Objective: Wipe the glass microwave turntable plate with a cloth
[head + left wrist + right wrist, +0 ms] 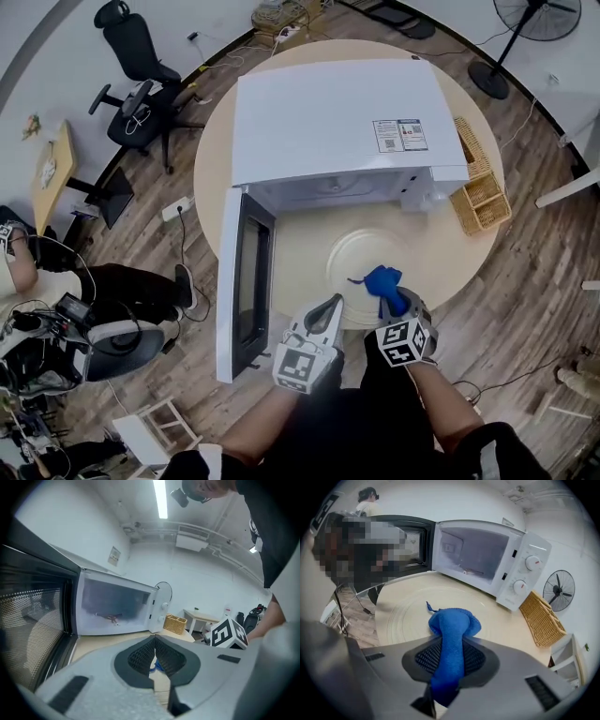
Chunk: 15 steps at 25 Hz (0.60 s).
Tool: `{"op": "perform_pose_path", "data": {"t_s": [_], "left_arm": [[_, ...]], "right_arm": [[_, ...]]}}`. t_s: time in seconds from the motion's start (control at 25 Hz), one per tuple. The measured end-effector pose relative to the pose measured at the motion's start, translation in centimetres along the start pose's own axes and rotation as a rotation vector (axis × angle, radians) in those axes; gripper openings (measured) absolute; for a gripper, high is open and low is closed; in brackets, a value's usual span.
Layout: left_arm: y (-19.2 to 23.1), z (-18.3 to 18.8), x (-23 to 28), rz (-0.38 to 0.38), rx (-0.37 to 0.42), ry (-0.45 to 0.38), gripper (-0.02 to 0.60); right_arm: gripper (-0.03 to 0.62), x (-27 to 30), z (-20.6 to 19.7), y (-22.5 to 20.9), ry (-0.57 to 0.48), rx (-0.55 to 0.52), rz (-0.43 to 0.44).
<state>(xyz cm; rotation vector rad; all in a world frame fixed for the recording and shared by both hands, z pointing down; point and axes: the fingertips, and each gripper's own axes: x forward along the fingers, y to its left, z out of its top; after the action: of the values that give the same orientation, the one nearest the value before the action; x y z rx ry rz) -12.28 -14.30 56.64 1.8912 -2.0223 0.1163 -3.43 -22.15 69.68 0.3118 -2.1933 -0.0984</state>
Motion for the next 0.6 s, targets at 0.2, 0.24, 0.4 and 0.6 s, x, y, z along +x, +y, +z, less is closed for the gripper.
{"op": "perform_pose_path", "data": {"t_s": [0.2,0.24,0.4,0.6], "left_arm": [[-0.9,0.5,0.8,-0.036,-0.007,0.004,0.006],[-0.9,0.6,1.0,-0.041,-0.009,0.005,0.006],[-1.0,1.0,1.4,-0.048,0.001,0.007,0.006],[-1.3,1.7,1.7,-0.056,0.013,-0.001,0.006]], "right_arm": [[0.083,-0.5,-1.5,-2.3,0.019,0.024,-0.039],[0.083,-0.6,-1.7,-2.7,0.023,0.032,-0.047],[0.083,-0.6,-2.0,-3.5,0.034,0.044,-0.058],[0.083,-1.8,-0.2,-4.2,-0.060,0.070,-0.058]]}}
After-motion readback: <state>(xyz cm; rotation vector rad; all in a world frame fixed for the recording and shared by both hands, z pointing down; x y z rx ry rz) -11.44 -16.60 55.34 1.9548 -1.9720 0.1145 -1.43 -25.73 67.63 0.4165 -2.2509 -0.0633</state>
